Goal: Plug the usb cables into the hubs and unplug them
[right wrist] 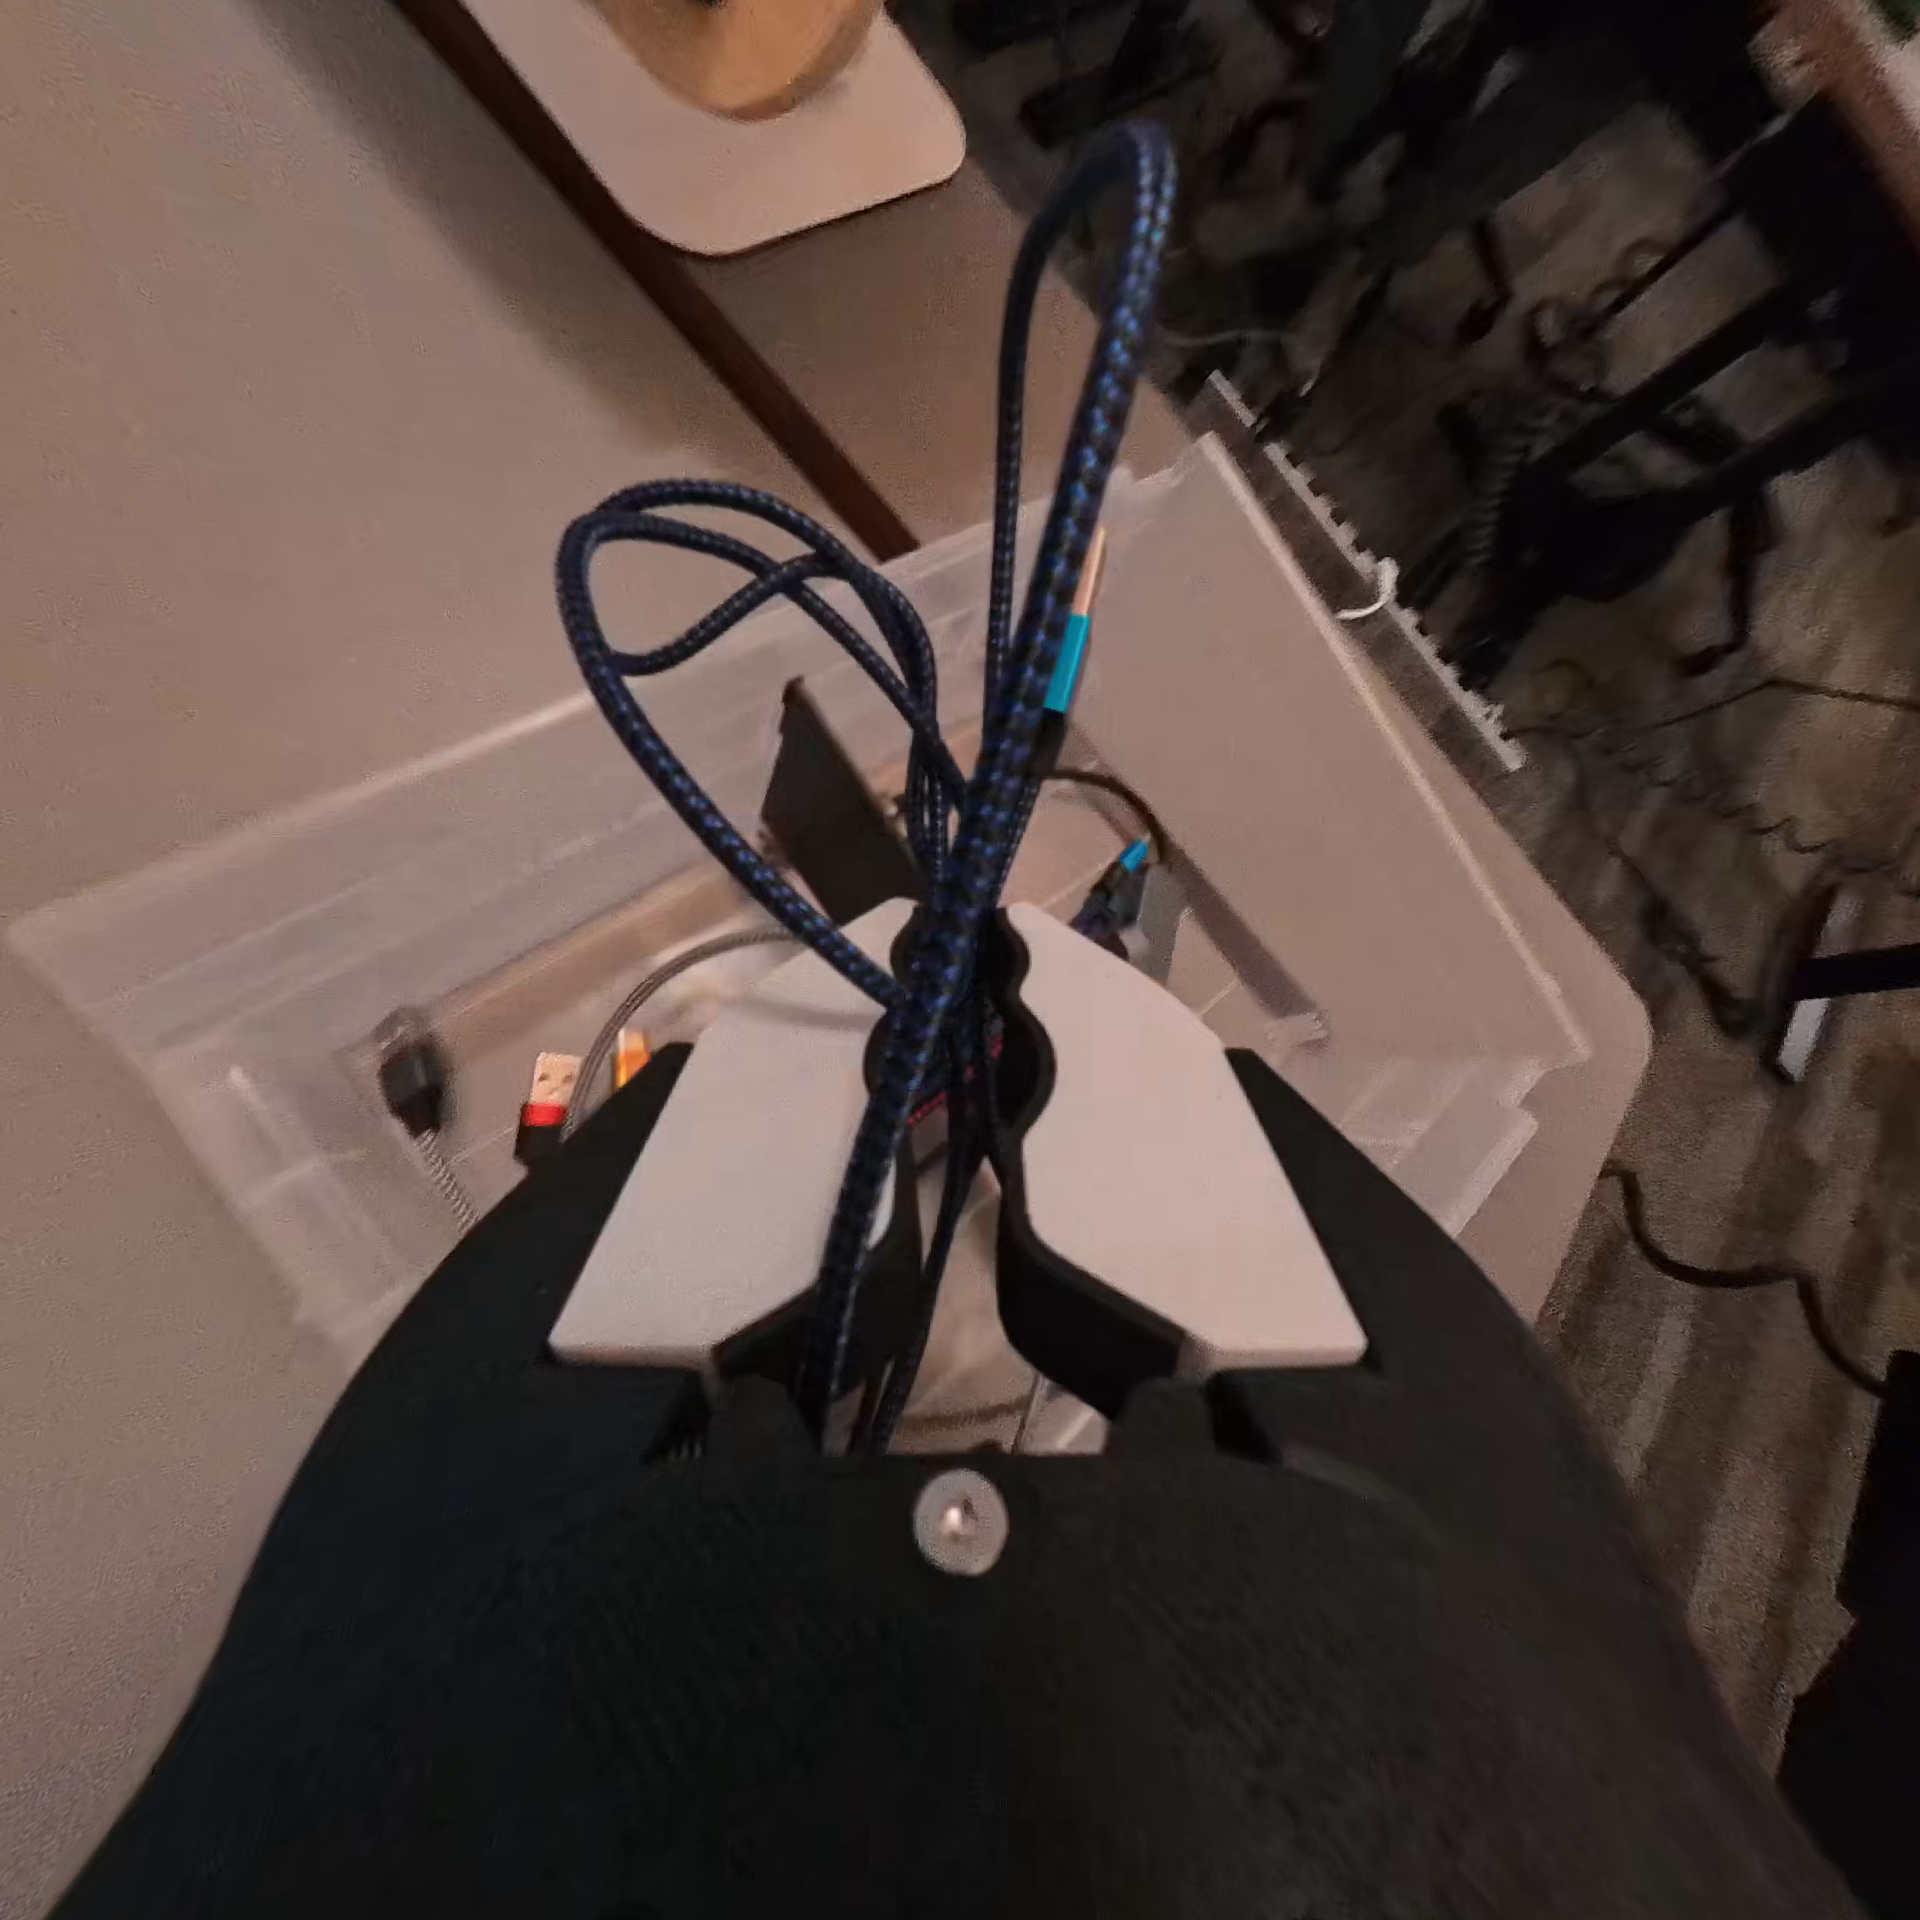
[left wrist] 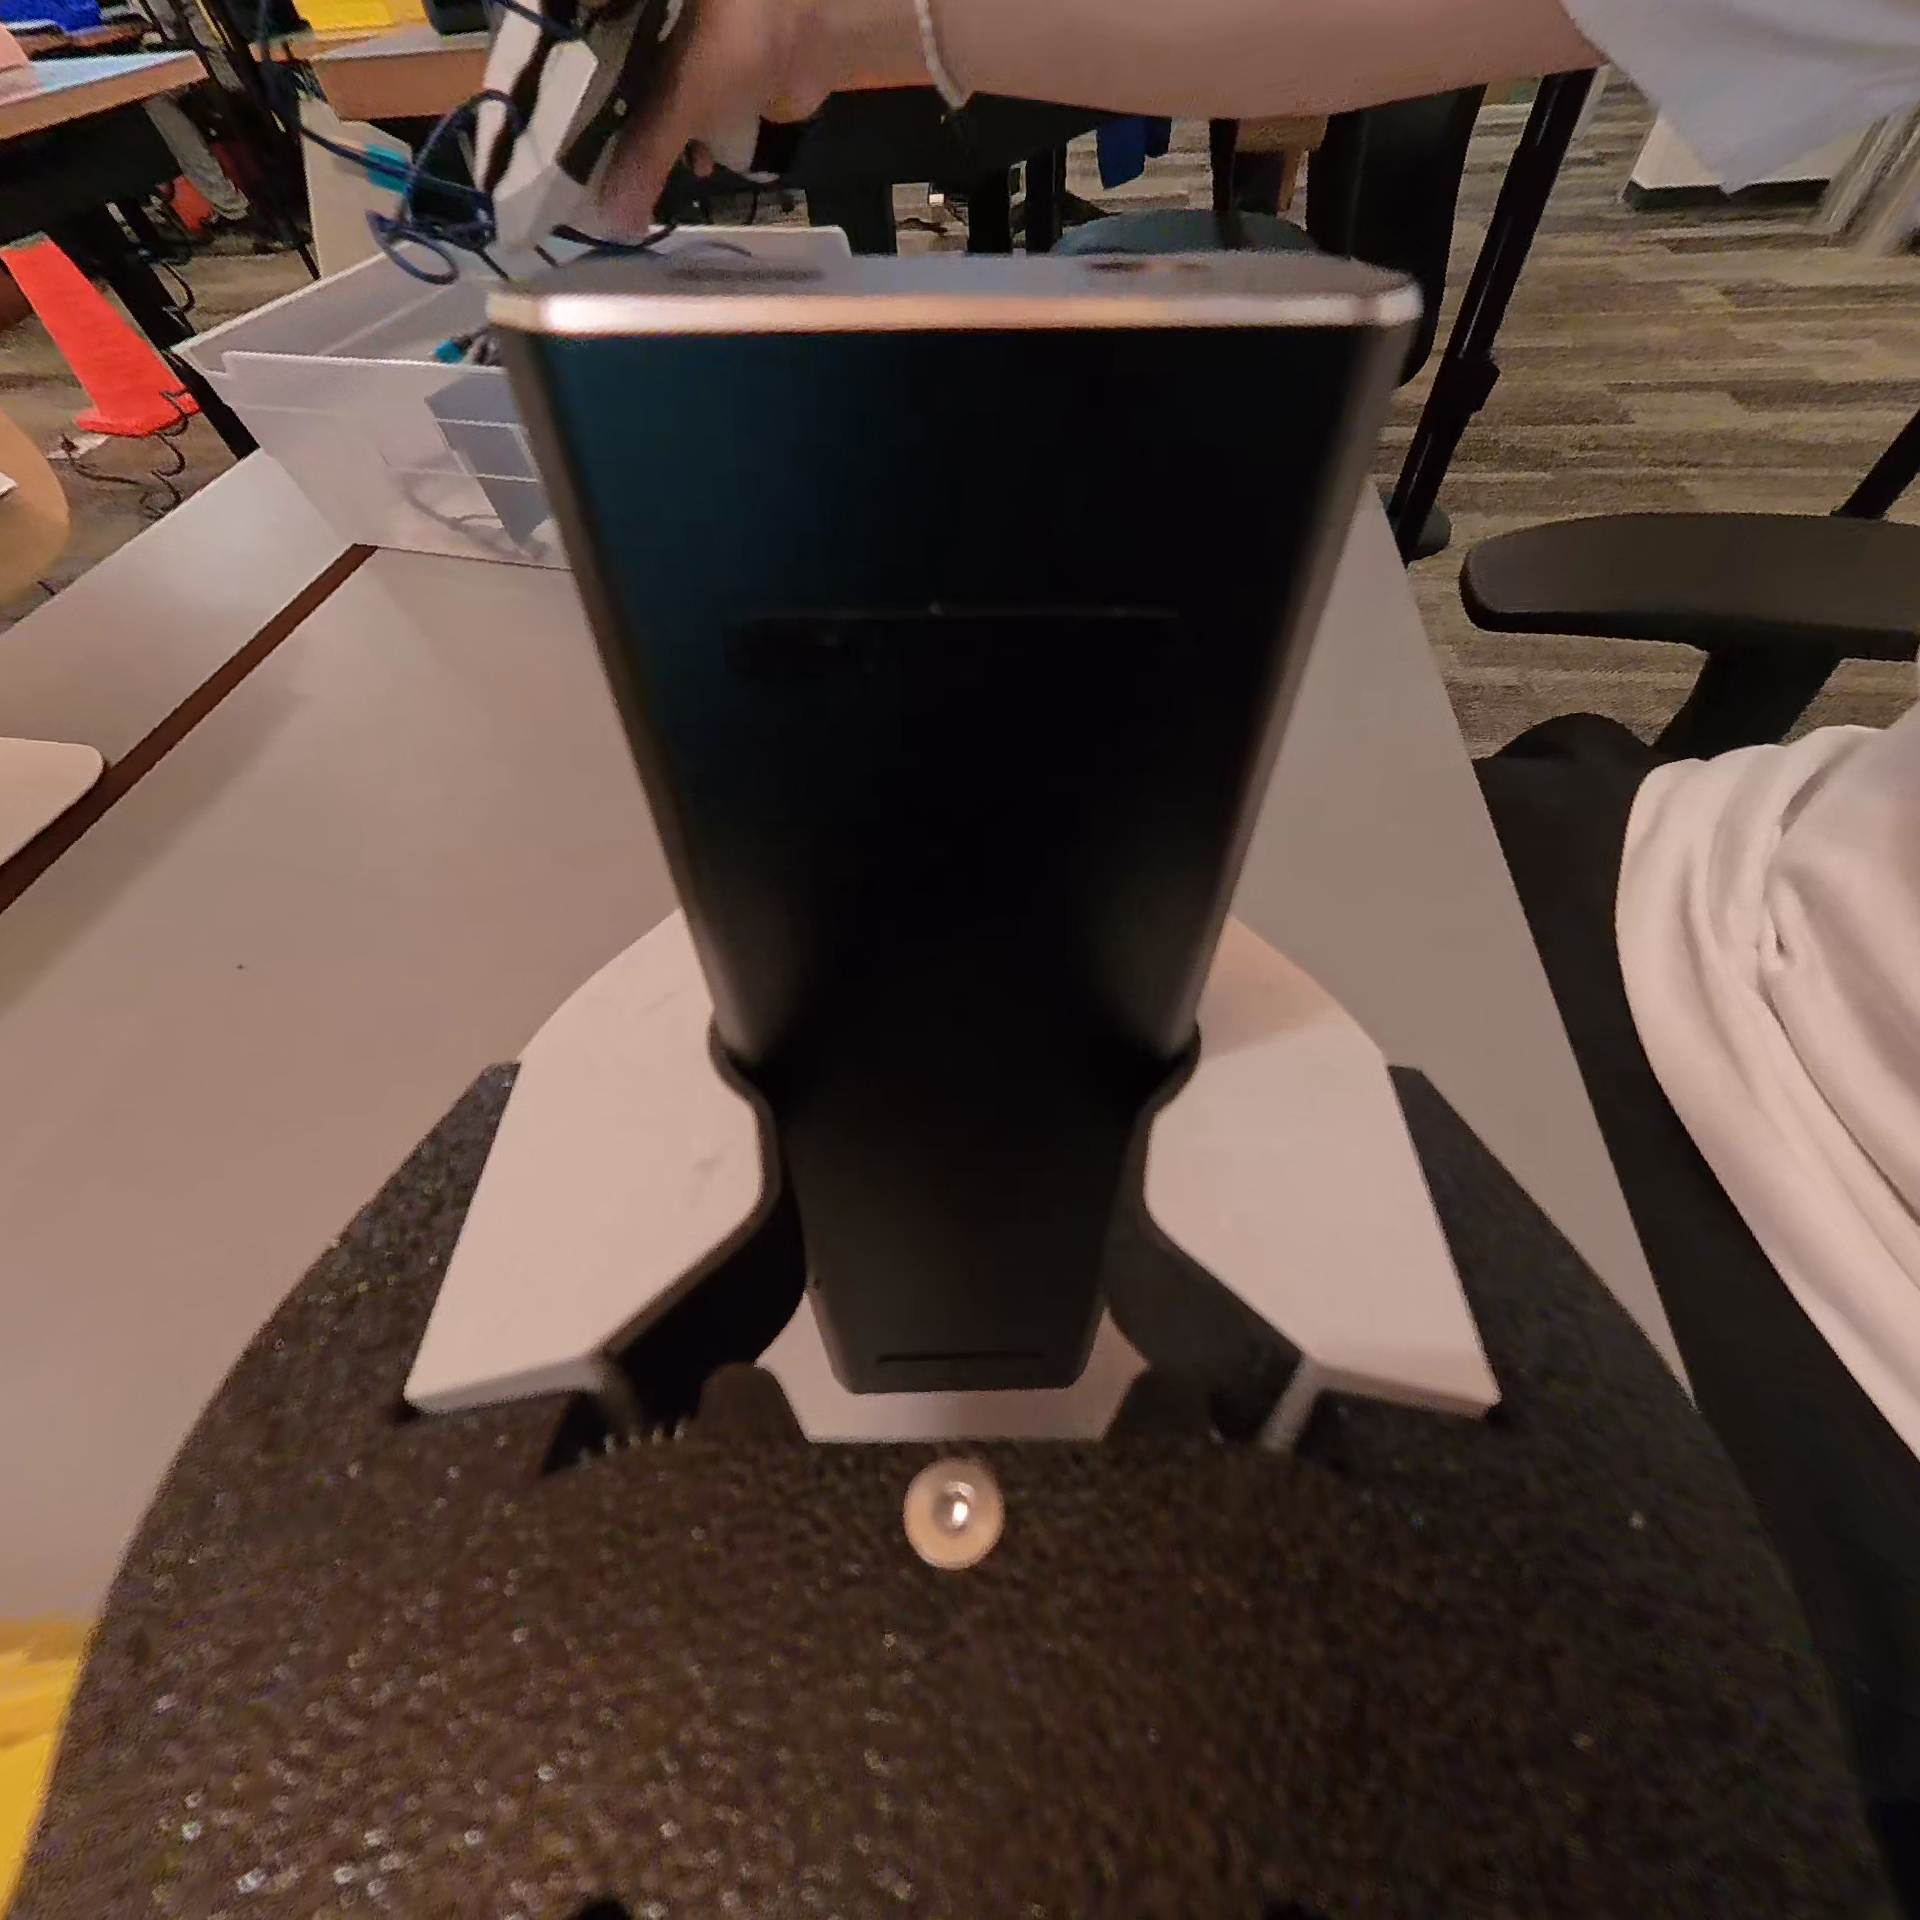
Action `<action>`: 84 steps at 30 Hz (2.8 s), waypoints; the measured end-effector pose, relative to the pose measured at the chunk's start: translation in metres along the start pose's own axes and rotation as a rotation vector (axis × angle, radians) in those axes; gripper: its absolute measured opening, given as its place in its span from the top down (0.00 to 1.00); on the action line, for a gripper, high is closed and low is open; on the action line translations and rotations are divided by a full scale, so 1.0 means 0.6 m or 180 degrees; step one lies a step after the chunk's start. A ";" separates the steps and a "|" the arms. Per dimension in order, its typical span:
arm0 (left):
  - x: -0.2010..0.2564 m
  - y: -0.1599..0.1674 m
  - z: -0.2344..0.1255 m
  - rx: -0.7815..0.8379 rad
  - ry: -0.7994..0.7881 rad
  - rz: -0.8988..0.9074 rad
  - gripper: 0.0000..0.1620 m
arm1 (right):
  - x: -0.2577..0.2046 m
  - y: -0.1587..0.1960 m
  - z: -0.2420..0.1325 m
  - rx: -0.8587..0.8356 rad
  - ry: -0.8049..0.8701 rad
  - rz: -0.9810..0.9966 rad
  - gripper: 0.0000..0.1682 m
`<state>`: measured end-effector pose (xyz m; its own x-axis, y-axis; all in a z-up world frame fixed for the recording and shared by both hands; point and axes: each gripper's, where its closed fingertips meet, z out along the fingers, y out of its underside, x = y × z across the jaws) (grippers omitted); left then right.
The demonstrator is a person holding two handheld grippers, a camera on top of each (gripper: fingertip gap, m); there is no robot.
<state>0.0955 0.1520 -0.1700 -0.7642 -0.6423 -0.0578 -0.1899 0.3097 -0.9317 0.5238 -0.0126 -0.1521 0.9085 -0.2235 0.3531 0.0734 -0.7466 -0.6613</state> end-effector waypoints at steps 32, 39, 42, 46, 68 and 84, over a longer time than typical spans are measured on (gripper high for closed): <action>0.011 0.023 0.029 -0.0124 0.0205 -0.0100 0.56 | 0.055 0.171 -0.109 -0.2811 0.0610 -0.1529 0.47; 0.010 0.020 0.024 -0.0073 0.0209 -0.0106 0.56 | -0.044 0.058 -0.053 -0.1006 -0.0399 0.0195 0.42; 0.009 0.025 0.025 -0.0102 0.0211 -0.0121 0.56 | -0.086 0.023 -0.062 -0.0793 -0.1185 0.0993 0.40; 0.008 0.026 0.023 -0.0124 0.0196 -0.0110 0.56 | -0.054 0.044 -0.055 -0.1072 -0.0878 0.1133 0.39; 0.009 -0.007 0.048 0.0153 0.0189 -0.0194 0.56 | -0.578 -0.310 -0.222 0.1904 -0.1802 -0.0271 0.41; 0.041 -0.069 0.058 0.0515 0.0256 0.0074 0.55 | -0.722 -0.338 -0.213 0.2132 -0.2207 -0.0968 0.63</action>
<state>0.1062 0.0987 -0.1453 -0.8153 -0.5763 -0.0570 -0.0751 0.2028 -0.9763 0.0628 0.1555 -0.0867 0.8359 0.4903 0.2468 0.3638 -0.1581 -0.9180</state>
